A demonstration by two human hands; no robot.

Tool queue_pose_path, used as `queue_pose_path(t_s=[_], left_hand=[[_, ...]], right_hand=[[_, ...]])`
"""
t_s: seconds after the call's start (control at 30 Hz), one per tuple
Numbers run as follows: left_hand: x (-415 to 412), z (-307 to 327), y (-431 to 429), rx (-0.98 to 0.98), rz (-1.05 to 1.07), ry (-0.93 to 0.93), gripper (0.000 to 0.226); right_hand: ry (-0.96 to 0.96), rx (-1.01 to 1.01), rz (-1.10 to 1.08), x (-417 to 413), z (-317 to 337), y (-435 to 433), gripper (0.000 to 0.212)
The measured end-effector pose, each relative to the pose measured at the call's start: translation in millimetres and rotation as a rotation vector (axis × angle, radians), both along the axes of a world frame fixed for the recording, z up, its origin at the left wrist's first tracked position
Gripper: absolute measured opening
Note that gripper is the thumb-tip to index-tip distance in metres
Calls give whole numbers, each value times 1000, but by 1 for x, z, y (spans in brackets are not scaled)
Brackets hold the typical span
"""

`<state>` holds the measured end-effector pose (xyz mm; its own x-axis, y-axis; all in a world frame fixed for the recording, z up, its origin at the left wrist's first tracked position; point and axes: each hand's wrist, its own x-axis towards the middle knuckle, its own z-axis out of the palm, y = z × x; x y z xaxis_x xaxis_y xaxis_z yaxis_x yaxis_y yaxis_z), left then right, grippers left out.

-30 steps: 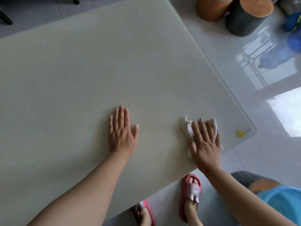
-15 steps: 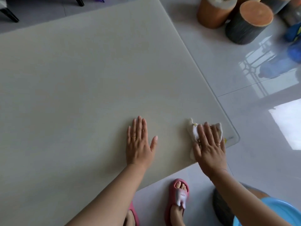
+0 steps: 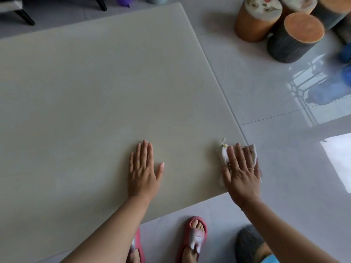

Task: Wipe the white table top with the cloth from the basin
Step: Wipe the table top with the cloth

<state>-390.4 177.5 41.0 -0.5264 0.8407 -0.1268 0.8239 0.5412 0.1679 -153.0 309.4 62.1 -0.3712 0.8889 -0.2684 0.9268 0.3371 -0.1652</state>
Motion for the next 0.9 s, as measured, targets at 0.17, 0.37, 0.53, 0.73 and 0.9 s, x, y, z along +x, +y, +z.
queue_pose_path(t_s=[0.17,0.37,0.53,0.73,0.9], left_hand=[[1,3,-1,-21,-1,-2,73],[0,4,0,5,-6,-11,70],[-5,4,22,37,27,-23,70],[-24,7,86,83,16,-51,69],[-53,10,112,87,-15,-33,71]], right_hand=[[56,-33,186,-50,0,-52,66],[-59,79,693,-21,-1,14,62],[-28,1,-18,-51,-6,42,63],[70,70,603,-87,-11,11,59],[-17,65,224,-68,-10,91,60]])
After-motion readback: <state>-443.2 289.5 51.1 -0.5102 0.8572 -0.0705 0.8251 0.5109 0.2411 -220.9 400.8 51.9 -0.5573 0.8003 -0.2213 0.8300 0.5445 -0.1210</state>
